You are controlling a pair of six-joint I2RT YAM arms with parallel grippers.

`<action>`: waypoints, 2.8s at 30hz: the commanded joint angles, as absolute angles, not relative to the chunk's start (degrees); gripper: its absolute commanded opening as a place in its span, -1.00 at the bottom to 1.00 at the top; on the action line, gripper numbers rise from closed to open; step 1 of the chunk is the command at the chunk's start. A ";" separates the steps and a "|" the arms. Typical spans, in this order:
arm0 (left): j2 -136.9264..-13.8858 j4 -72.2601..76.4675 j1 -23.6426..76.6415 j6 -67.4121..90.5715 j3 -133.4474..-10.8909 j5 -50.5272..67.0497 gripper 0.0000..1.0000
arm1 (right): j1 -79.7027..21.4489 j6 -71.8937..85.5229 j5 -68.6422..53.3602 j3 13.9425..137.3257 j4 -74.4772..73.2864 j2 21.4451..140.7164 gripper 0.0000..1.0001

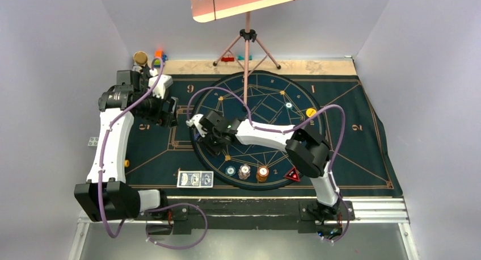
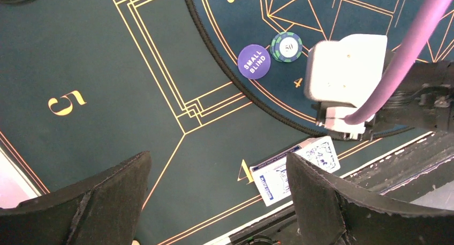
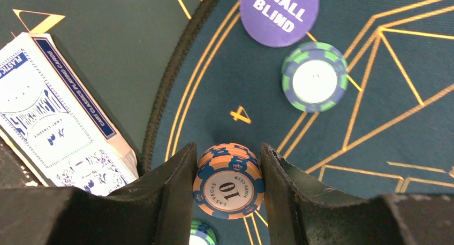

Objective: Distribute texas hold em gaming equipment

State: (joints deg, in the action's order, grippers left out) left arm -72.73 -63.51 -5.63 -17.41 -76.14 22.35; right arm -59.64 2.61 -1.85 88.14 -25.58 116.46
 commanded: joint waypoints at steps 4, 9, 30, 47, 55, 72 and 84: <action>-74.62 -60.84 -6.31 -13.75 -75.15 21.42 0.99 | -60.03 4.20 -7.59 93.49 -21.35 119.60 -0.68; -73.51 -60.66 -6.32 -13.78 -75.19 22.22 0.99 | -59.98 4.91 -6.59 93.89 -19.94 121.36 -0.65; -73.75 -60.63 -6.38 -13.35 -76.04 22.59 0.99 | -59.96 5.11 -5.86 93.40 -19.49 116.03 0.32; -73.58 -61.31 -6.39 -14.41 -76.58 23.20 0.99 | -60.15 4.96 -0.14 67.62 -26.24 91.57 0.69; -73.31 -61.35 -6.30 -14.73 -76.77 23.12 0.99 | -60.69 5.91 0.80 61.72 -26.91 90.33 0.74; -72.95 -61.70 -6.33 -15.65 -76.82 22.16 0.99 | -62.05 7.15 -0.89 57.32 -25.22 89.27 0.48; -72.22 -61.70 -6.33 -16.35 -76.47 21.61 0.99 | -62.04 7.28 -0.68 57.32 -25.12 91.04 0.16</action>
State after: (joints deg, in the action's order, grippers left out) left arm -74.24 -61.95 -5.93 -15.11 -75.09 21.82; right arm -61.87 6.90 -0.97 57.36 -25.98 90.80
